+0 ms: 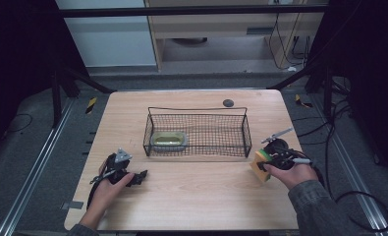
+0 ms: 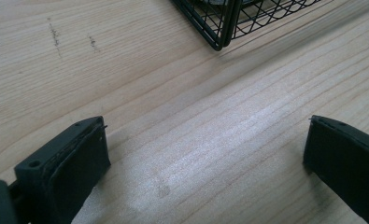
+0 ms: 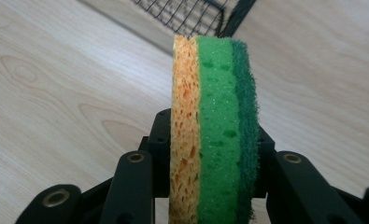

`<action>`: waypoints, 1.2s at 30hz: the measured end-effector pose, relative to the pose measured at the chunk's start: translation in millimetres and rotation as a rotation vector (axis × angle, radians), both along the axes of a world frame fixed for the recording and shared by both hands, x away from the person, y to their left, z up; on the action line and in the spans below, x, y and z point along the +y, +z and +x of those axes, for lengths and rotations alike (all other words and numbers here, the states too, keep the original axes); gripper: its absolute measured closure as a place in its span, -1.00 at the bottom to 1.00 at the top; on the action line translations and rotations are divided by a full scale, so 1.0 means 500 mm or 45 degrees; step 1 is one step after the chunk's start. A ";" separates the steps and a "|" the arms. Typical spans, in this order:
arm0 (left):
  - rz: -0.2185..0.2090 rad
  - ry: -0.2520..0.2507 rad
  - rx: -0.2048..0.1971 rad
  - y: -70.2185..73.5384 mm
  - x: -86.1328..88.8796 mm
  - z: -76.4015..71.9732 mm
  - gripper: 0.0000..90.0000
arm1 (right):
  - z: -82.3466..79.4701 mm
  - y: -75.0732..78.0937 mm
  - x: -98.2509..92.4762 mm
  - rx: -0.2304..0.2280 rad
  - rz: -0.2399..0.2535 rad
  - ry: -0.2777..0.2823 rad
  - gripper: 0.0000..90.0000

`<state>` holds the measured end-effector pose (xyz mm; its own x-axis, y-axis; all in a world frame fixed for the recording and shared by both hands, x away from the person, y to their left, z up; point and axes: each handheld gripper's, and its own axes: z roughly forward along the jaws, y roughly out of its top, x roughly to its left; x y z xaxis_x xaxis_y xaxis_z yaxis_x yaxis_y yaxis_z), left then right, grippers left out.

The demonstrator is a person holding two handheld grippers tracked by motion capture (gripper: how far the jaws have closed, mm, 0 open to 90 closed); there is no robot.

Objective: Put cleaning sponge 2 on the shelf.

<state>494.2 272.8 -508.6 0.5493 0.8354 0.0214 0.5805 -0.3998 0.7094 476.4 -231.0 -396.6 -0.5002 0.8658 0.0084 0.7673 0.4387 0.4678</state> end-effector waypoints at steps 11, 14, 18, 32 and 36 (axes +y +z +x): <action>-0.001 0.002 -0.001 0.000 0.000 -0.001 -1.00 | 0.039 0.043 -0.042 -0.118 -0.001 -0.013 0.42; -0.001 0.002 -0.001 0.000 0.000 -0.001 -1.00 | 0.050 0.051 -0.045 -0.138 -0.014 -0.008 0.42; 0.000 0.001 0.000 0.000 0.000 -0.001 -1.00 | 0.071 0.073 -0.050 -0.174 -0.034 -0.008 0.42; -0.001 0.002 0.000 0.000 0.000 -0.001 -1.00 | 0.128 0.151 -0.025 -0.301 -0.053 0.012 0.42; -0.001 0.003 0.000 0.000 0.000 -0.001 -1.00 | 0.143 0.172 -0.013 -0.325 -0.050 0.032 0.42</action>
